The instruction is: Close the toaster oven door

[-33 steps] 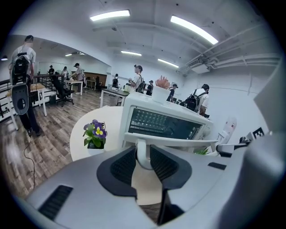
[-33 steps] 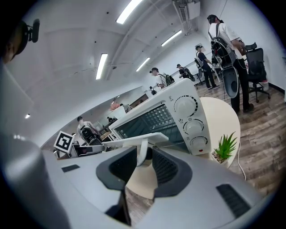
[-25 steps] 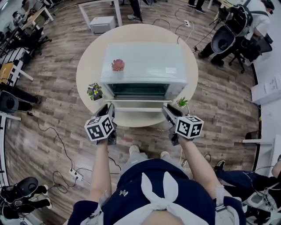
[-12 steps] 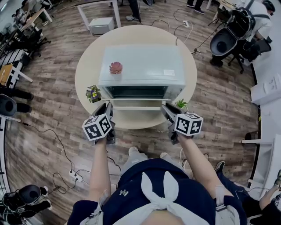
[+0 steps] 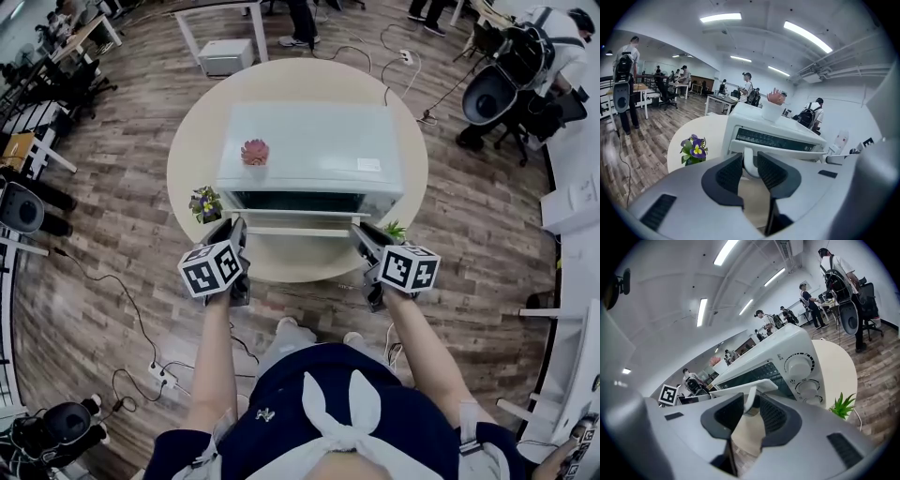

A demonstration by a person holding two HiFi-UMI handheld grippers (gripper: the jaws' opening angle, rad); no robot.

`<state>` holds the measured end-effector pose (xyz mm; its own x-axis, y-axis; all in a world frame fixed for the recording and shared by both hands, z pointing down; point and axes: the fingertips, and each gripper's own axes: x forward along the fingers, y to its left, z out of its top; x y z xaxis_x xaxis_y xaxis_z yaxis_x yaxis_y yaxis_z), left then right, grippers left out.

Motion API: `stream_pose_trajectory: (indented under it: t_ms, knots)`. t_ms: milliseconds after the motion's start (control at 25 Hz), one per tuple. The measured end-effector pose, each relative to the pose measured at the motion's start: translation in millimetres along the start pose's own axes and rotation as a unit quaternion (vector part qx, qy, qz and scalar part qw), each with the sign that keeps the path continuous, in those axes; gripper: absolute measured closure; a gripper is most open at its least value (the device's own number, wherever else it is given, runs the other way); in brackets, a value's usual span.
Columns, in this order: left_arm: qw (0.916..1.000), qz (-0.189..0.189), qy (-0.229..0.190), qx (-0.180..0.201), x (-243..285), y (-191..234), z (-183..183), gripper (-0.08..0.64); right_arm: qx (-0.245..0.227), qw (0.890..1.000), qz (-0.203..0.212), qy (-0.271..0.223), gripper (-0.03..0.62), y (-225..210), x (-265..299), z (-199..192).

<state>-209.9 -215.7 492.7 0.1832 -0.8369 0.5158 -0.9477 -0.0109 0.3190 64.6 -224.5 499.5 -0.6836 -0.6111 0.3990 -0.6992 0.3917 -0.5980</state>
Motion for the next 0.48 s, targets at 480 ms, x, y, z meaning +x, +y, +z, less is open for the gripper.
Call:
stream_pose_trajectory:
  t_ms: [480]
  knots:
    - [0.9999, -0.014, -0.005, -0.001, 9, 0, 12, 0.448, 0.018, 1.000, 0.000, -0.001, 0.480, -2, 8, 16]
